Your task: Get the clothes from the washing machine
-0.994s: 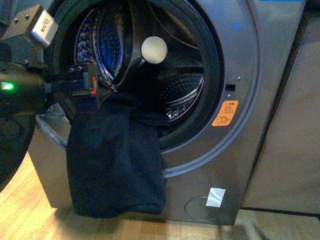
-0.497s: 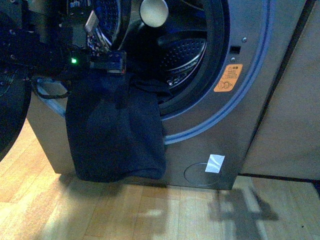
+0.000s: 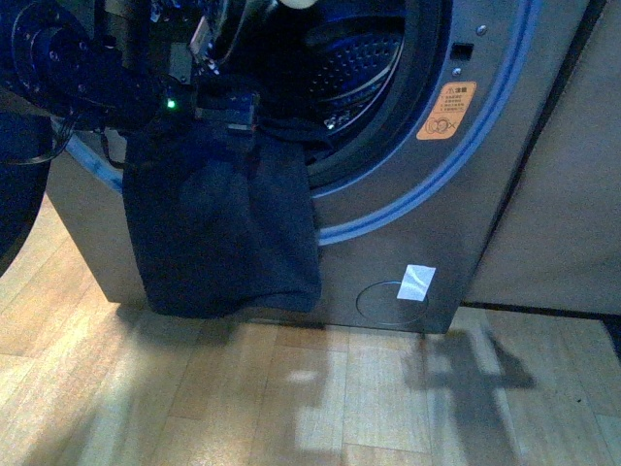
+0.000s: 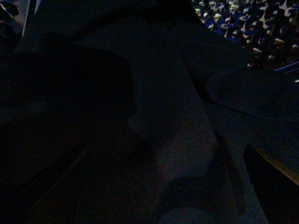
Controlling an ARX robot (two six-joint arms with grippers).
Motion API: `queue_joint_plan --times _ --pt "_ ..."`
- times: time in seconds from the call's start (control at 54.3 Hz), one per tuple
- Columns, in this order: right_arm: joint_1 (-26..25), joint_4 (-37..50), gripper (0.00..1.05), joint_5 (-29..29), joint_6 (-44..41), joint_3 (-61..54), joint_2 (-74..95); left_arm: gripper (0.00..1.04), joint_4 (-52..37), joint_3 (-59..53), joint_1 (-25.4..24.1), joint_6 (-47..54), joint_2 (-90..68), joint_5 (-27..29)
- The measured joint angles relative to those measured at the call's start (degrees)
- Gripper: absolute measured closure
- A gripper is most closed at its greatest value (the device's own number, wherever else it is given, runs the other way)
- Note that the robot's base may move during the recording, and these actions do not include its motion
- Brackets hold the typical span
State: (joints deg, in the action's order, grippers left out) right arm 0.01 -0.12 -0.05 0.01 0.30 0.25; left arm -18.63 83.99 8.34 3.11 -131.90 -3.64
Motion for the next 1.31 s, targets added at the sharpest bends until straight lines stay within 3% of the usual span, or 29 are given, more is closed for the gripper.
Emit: queue_joint_plan --times 0.497,1.086,1.307 --pt "0.00 0.00 0.07 0.00 0.00 0.00 0.00 0.07 7.67 3.48 5.49 -6.12 -2.56 -5.27" --pt "0.00 0.00 0.07 0.00 0.00 0.00 0.00 0.07 8.70 6.43 8.02 3.28 -5.53 9.05" --pt "0.00 0.00 0.07 0.00 0.00 0.00 0.00 0.35 10.58 7.96 7.13 3.74 -6.60 10.54"
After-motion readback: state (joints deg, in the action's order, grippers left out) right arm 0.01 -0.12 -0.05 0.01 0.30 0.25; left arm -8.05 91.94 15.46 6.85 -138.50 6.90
